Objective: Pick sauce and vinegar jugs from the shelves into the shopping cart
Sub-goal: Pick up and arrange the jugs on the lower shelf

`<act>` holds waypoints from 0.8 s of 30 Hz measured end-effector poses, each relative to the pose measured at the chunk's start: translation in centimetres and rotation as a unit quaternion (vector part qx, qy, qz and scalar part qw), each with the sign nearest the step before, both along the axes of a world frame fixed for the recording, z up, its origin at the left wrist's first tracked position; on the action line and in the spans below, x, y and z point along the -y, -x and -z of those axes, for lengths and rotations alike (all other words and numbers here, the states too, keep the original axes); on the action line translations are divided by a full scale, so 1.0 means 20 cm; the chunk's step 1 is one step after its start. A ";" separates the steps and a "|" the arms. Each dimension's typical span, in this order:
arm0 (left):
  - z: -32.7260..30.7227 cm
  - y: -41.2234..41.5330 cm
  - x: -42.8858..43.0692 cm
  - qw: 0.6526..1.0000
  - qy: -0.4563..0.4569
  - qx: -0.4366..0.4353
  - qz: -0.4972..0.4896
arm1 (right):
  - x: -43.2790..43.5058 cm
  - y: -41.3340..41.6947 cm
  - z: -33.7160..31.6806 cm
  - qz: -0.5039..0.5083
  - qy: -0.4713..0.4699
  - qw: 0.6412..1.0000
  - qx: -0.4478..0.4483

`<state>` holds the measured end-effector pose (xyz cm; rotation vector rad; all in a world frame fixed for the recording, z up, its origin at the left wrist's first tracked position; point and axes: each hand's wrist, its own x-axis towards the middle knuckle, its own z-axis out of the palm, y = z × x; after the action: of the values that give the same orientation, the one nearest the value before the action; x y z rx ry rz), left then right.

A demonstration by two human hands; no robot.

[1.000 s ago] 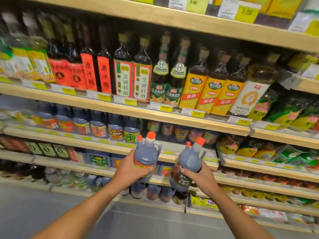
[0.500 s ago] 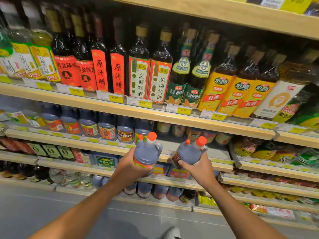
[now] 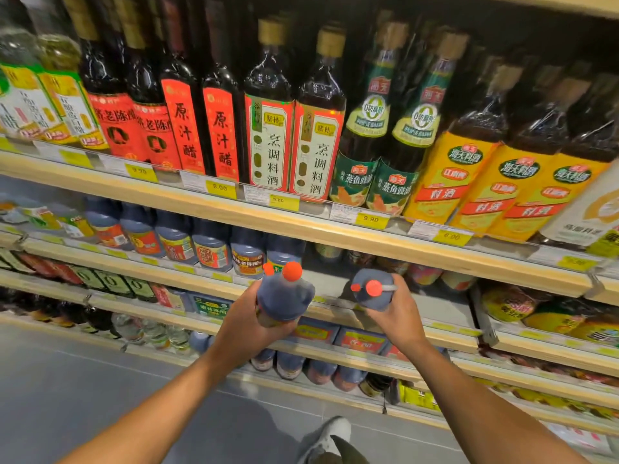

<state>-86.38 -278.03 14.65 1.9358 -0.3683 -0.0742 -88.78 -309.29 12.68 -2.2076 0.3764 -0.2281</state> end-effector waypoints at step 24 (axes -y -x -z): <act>0.02 -0.03 0.02 0.996 0.042 -0.081 0.001 | 0.12 -0.23 0.04 0.099 -0.040 0.986 -0.127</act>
<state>-85.87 -278.48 14.23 1.8316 -0.2616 -0.2131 -84.11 -311.71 11.78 -2.1241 0.7333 -0.0362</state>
